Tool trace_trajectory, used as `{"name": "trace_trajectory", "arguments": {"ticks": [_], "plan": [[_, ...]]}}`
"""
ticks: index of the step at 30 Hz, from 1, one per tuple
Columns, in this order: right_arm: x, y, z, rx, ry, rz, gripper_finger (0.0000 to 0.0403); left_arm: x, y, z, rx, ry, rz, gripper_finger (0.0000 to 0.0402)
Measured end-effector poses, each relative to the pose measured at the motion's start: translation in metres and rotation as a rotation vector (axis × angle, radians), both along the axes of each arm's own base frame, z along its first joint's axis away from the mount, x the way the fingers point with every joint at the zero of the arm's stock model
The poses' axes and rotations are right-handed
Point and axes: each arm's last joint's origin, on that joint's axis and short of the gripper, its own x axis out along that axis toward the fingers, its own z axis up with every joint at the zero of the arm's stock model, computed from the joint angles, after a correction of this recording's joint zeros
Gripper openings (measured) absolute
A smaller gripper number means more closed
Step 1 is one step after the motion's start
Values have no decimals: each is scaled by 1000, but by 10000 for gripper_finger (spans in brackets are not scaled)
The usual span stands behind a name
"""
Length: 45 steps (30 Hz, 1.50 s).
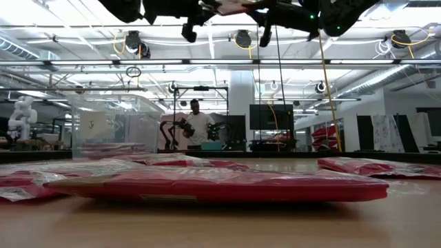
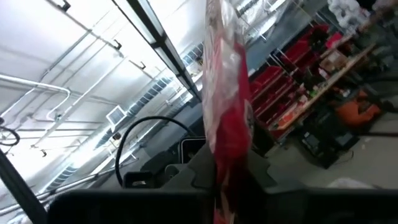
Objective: Sort popcorn bags into baskets
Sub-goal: Put the red popcorn bag into the transparent container
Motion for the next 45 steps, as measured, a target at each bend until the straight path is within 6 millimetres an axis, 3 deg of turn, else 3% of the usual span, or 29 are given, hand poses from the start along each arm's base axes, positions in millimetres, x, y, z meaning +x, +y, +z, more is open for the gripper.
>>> {"name": "trace_trajectory", "arguments": {"ticks": [8,11,15,23,34,45], "plan": [[-8,-12,-10,77,123,143,7,-45,-10,12,-167,261,-51,209],[-7,-13,-21,137,223,215,13,-65,-7,12,-289,326,-110,230],[-2,-8,-34,172,335,292,14,-76,-2,8,-374,378,-221,234],[9,9,-41,124,408,414,10,-65,9,-10,-469,419,-395,205],[13,14,-41,116,410,431,13,-38,8,-19,-408,382,-507,183],[12,15,-45,140,437,435,15,-38,7,-19,-375,398,-535,26]]}}
